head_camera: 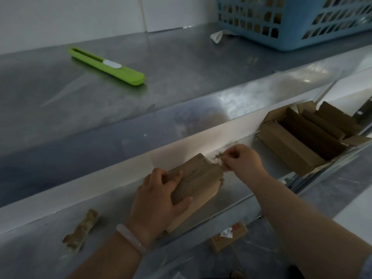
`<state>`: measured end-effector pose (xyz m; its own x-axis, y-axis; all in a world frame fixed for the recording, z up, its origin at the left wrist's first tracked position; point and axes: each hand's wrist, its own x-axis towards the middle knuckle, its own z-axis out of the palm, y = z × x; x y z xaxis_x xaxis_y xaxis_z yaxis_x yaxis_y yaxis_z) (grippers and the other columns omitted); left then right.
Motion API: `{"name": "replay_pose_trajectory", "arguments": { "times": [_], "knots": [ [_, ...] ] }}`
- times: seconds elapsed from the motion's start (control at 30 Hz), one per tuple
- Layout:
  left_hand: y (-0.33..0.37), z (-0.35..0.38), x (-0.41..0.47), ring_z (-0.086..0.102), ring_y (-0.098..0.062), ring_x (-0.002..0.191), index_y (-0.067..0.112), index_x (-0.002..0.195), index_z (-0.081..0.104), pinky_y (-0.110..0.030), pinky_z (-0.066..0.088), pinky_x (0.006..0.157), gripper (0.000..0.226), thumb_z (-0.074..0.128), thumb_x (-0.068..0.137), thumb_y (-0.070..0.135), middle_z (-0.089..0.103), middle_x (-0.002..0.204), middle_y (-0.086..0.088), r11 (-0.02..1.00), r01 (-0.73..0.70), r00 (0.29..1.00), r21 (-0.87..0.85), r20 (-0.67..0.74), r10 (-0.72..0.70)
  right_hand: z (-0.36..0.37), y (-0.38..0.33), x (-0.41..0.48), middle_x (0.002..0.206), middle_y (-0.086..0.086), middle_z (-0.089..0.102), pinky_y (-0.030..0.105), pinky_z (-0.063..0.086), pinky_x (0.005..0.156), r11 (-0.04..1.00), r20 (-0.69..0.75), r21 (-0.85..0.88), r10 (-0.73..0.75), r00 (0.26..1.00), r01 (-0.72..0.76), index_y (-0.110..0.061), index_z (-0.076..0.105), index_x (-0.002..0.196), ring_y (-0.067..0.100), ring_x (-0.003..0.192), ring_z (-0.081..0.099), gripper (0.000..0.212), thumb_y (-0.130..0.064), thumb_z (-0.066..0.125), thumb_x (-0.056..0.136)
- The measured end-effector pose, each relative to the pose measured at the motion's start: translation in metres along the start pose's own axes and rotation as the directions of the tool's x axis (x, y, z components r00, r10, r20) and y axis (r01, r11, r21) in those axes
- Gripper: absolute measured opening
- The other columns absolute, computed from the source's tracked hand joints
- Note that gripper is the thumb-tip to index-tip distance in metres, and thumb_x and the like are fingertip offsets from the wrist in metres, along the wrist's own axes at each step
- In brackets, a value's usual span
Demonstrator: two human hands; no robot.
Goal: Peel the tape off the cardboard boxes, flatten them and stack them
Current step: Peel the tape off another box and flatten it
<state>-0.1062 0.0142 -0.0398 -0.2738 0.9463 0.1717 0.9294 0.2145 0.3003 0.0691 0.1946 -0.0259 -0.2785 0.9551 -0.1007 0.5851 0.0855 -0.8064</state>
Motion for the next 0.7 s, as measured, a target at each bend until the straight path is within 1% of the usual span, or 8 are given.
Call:
{"name": "replay_pose_trajectory", "arguments": {
  "times": [0.2,0.27,0.33,0.37,0.43,0.5,0.57,0.7],
  "knots": [
    [-0.002,0.002,0.001,0.048,-0.018,0.099,0.031,0.131,0.054,-0.039,0.051,0.085,0.075,0.04,0.073,0.076,0.041,0.111,0.001,1.0,-0.007,1.0,0.001,-0.021,0.007,0.012,0.009,-0.014,0.091,-0.016,0.065,0.006,0.042,0.074,0.97,0.014,-0.118,-0.213,0.977,0.213,-0.026,0.075,0.094,0.0,0.083,0.06,0.019,-0.011,0.066,0.086],
    [-0.002,0.003,0.001,0.047,-0.017,0.1,0.032,0.132,0.053,-0.039,0.051,0.086,0.075,0.039,0.073,0.077,0.041,0.112,0.001,1.0,-0.012,1.0,0.005,-0.012,0.012,0.008,0.008,-0.013,0.091,-0.016,0.068,0.006,0.045,0.073,0.99,0.069,0.128,-0.07,0.995,0.06,-0.027,0.076,0.095,-0.002,0.083,0.061,0.018,-0.015,0.063,0.089],
    [-0.002,0.003,0.002,0.046,-0.017,0.101,0.033,0.133,0.052,-0.037,0.05,0.087,0.076,0.038,0.073,0.077,0.04,0.114,0.002,1.0,-0.009,1.0,0.008,-0.001,0.009,0.003,0.004,-0.013,0.092,-0.004,0.072,0.022,0.054,0.079,0.889,0.196,0.422,0.103,0.975,-0.179,-0.023,0.076,0.096,0.009,0.086,0.065,0.022,-0.015,0.056,0.093],
    [-0.002,0.003,0.002,0.046,-0.017,0.101,0.033,0.133,0.052,-0.037,0.05,0.087,0.076,0.038,0.073,0.078,0.04,0.114,0.002,1.0,-0.005,1.0,0.01,0.0,0.005,0.001,0.002,-0.013,0.094,0.002,0.073,0.029,0.056,0.083,0.826,0.248,0.506,0.138,0.959,-0.25,-0.02,0.076,0.096,0.016,0.09,0.067,0.025,-0.012,0.053,0.093],
    [-0.003,0.003,0.001,0.047,-0.017,0.101,0.033,0.132,0.052,-0.037,0.05,0.087,0.075,0.038,0.073,0.077,0.04,0.114,0.002,1.0,-0.006,1.0,0.018,-0.002,0.006,-0.001,-0.001,-0.013,0.099,0.003,0.074,0.033,0.056,0.088,0.777,0.285,0.58,0.09,0.954,-0.246,-0.016,0.075,0.102,0.02,0.098,0.068,0.027,-0.005,0.053,0.092],
    [-0.004,0.004,0.001,0.047,-0.017,0.1,0.033,0.132,0.053,-0.037,0.05,0.086,0.075,0.039,0.073,0.077,0.04,0.113,0.002,1.0,-0.008,1.0,0.018,-0.002,0.008,-0.003,-0.003,-0.012,0.103,-0.003,0.074,0.025,0.055,0.087,0.852,0.268,0.51,-0.03,0.963,-0.116,-0.02,0.072,0.111,0.012,0.098,0.068,0.026,-0.01,0.067,0.087],
    [-0.004,0.004,0.001,0.046,-0.017,0.1,0.033,0.132,0.053,-0.037,0.05,0.087,0.075,0.039,0.073,0.077,0.039,0.113,0.003,1.0,0.0,1.0,0.004,0.005,0.0,-0.004,-0.004,-0.01,0.105,-0.01,0.072,0.017,0.051,0.086,0.941,0.266,0.337,-0.107,0.958,0.012,-0.027,0.069,0.116,0.003,0.096,0.067,0.035,-0.023,0.076,0.082],
    [-0.004,0.004,0.001,0.048,-0.019,0.099,0.033,0.131,0.054,-0.039,0.051,0.085,0.073,0.042,0.072,0.076,0.04,0.112,0.002,1.0,0.002,1.0,-0.004,-0.012,-0.002,0.001,-0.012,-0.006,0.092,-0.018,0.064,0.007,0.043,0.069,0.991,0.291,0.071,-0.13,0.948,0.114,-0.035,0.067,0.114,0.0,0.083,0.061,0.035,-0.032,0.076,0.08]
  ]
}}
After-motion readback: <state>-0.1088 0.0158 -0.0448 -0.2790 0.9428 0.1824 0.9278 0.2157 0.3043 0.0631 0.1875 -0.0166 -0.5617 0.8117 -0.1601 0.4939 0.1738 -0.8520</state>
